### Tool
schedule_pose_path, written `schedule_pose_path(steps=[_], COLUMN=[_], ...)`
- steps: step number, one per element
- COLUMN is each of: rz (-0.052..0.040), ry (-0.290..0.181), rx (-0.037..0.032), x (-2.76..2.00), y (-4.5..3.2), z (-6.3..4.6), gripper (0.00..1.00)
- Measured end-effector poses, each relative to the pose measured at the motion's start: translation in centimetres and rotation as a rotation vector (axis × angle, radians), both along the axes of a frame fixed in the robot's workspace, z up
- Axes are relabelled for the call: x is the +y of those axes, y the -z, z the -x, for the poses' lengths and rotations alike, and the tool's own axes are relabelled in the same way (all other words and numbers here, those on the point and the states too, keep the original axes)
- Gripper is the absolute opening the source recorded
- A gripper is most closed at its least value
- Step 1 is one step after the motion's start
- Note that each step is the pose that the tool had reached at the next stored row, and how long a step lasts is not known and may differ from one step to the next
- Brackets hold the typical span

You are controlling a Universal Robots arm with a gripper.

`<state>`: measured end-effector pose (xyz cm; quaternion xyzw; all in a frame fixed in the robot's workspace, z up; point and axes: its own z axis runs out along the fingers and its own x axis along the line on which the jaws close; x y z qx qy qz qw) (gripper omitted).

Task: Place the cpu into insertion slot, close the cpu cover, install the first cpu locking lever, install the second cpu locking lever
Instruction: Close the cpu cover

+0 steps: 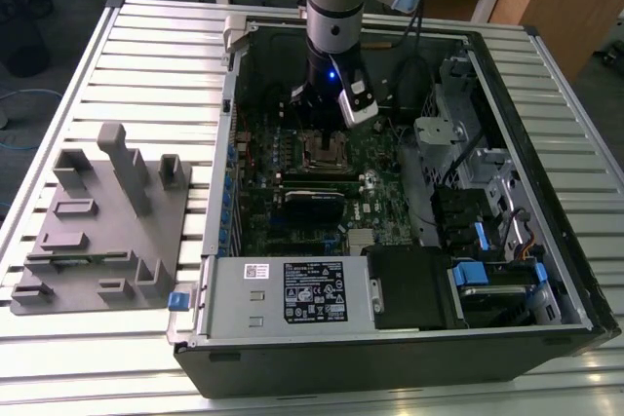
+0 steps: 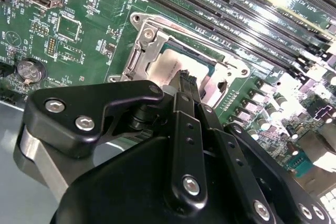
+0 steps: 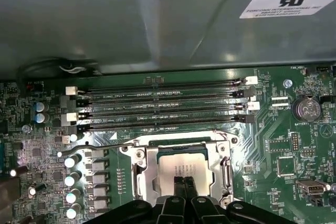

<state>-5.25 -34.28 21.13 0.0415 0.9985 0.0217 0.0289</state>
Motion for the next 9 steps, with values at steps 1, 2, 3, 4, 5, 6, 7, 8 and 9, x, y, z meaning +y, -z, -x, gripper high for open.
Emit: schedule_pose_path(steps=[1,2,3,4,5,6,7,8,9], rz=[0.0000,-0.0001,-0.0001,0.0002,0.0003,0.0005,0.0006,0.0007,0.0007], ry=[0.000,0.000,0.000,0.000,0.000,0.000,0.000,0.000,0.000], rx=[0.0000,0.0000,-0.0001,0.0000,-0.0001,0.0000,0.0000,0.0000,-0.0001], x=[0.00,0.00,0.00,0.00,0.00,0.00,0.00,-0.01,-0.01], y=[0.00,0.00,0.01,0.02,0.03,0.04,0.06,0.07,0.09], z=[0.00,0.03,0.07,0.11,0.18,0.28,0.42,0.60,0.82], gripper=[0.11,0.11,0.11,0.11,0.11,0.11,0.11,0.11,0.11])
